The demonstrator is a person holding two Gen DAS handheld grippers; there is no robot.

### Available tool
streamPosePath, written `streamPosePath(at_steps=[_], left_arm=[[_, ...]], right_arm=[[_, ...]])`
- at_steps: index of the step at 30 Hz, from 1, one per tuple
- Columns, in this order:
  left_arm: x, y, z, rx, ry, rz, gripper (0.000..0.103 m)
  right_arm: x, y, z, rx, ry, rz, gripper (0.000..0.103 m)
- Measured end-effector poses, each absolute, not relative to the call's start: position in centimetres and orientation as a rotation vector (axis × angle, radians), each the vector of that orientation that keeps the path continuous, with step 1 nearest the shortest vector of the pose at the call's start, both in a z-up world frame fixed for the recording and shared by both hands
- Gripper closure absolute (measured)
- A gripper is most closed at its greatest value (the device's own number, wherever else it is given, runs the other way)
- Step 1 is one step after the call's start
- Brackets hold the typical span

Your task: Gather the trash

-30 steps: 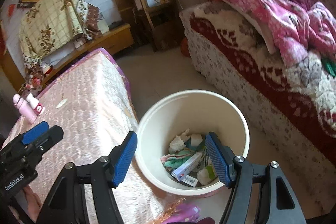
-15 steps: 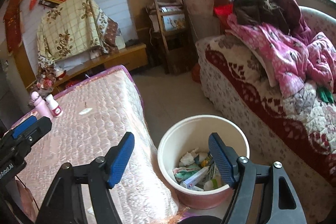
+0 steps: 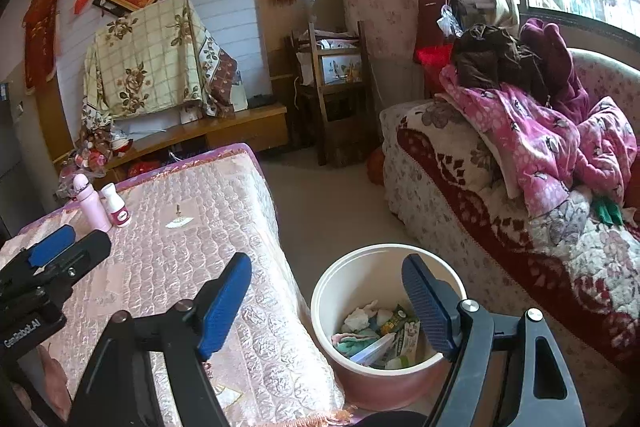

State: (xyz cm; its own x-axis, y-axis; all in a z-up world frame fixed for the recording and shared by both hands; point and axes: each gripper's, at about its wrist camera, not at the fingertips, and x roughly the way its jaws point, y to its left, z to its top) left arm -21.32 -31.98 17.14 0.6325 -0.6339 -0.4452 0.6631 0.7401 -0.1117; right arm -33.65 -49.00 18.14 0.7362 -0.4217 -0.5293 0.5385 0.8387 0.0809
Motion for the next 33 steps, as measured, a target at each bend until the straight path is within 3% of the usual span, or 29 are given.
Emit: streamPosePath(at_steps=[33], left_arm=[[-22.1, -33.0, 16.5, 0.106, 0.499, -0.724, 0.015]], right_arm=[[-34.8, -49.7, 19.0, 0.252, 0.499, -0.546, 0.022]])
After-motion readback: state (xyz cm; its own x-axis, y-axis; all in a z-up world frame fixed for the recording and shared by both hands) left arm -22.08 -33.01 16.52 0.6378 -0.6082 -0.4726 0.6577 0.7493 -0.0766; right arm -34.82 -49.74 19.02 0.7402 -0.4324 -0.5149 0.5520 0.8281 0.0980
